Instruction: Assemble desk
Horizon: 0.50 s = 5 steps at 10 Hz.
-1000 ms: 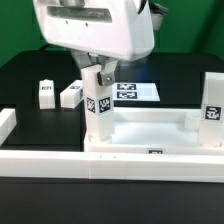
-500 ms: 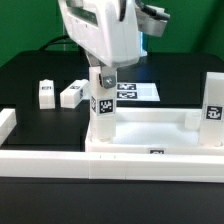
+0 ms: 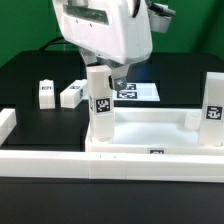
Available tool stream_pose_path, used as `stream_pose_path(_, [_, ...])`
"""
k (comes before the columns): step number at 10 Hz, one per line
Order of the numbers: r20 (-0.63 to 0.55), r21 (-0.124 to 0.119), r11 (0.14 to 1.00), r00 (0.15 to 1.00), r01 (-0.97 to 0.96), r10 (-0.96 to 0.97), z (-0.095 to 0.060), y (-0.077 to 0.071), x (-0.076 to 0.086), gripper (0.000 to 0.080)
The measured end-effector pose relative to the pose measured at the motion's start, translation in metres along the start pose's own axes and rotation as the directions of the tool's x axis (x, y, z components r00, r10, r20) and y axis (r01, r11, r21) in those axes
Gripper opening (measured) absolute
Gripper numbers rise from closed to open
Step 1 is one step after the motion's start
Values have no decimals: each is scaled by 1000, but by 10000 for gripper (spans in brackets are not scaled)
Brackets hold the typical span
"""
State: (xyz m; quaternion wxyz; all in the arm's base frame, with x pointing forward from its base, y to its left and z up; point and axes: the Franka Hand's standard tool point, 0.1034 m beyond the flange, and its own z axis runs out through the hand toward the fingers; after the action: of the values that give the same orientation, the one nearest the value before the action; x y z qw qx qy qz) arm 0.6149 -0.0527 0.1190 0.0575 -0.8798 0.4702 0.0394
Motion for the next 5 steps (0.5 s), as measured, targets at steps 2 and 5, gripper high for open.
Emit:
stream_pose_path(2, [0, 0, 990, 990, 139, -139, 0, 0, 0, 645])
stream_pose_path(5, [-12, -56, 885, 886, 462, -464, 0, 3, 2, 649])
